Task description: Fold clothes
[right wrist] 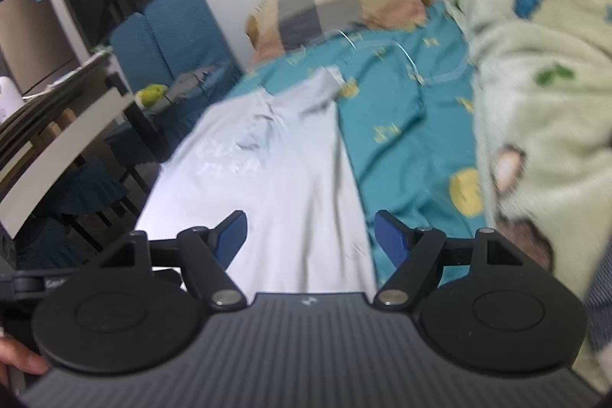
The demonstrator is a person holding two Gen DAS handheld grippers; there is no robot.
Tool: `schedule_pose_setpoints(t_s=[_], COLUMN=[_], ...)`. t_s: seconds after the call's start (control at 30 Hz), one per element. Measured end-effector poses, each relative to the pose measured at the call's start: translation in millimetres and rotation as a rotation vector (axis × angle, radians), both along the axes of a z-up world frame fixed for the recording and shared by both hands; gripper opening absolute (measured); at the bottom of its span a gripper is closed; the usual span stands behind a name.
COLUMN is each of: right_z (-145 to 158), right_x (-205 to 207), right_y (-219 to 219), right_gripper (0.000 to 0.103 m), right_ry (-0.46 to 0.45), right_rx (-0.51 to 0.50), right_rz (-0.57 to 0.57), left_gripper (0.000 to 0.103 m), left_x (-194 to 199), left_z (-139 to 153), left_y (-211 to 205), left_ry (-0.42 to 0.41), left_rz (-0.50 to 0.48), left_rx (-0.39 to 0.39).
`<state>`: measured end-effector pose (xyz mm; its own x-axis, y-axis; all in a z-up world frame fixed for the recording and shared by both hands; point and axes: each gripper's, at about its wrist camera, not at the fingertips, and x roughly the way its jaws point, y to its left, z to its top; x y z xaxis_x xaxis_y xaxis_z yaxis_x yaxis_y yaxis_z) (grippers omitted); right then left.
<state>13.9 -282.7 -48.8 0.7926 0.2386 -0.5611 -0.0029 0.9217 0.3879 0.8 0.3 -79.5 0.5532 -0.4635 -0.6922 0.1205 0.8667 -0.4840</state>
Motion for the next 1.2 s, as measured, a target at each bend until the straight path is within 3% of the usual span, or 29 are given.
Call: schedule_pose_setpoints(t_s=[0.1, 0.4, 0.47, 0.53, 0.57, 0.73, 0.87, 0.97, 1.1, 1.2], right_z=[-5, -9, -10, -12, -13, -18, -22, -24, -30, -36], right_x=[9, 16, 19, 22, 24, 30, 33, 37, 47, 52], right_y=[-4, -7, -9, -10, -10, -10, -11, -8, 4, 18], right_gripper=[0.075, 0.075, 0.075, 0.075, 0.075, 0.075, 0.075, 0.075, 0.075, 0.075], right_ry=[0.016, 0.016, 0.017, 0.026, 0.032, 0.059, 0.077, 0.088, 0.117, 0.136], right_rx=[0.021, 0.081, 0.088, 0.088, 0.087, 0.077, 0.081, 0.084, 0.076, 0.043], right_rz=[-0.019, -0.023, -0.032, -0.038, -0.039, -0.034, -0.013, 0.005, 0.045, 0.09], left_gripper=[0.066, 0.062, 0.051, 0.012, 0.003, 0.002, 0.002, 0.002, 0.002, 0.002], left_x=[-2, 2, 4, 4, 3, 1, 4, 7, 13, 22], left_z=[-8, -51, -62, -73, -73, -43, -10, 2, -25, -44], left_y=[-10, -39, -46, -52, -55, -43, -8, 19, 39, 37], left_ry=[0.013, 0.168, 0.215, 0.255, 0.251, 0.21, 0.223, 0.255, 0.379, 0.448], left_rz=[-0.054, -0.168, -0.196, -0.224, -0.234, -0.256, -0.215, -0.158, -0.098, -0.08], left_rx=[-0.015, -0.066, -0.088, -0.101, -0.093, -0.138, -0.164, -0.077, 0.044, 0.083])
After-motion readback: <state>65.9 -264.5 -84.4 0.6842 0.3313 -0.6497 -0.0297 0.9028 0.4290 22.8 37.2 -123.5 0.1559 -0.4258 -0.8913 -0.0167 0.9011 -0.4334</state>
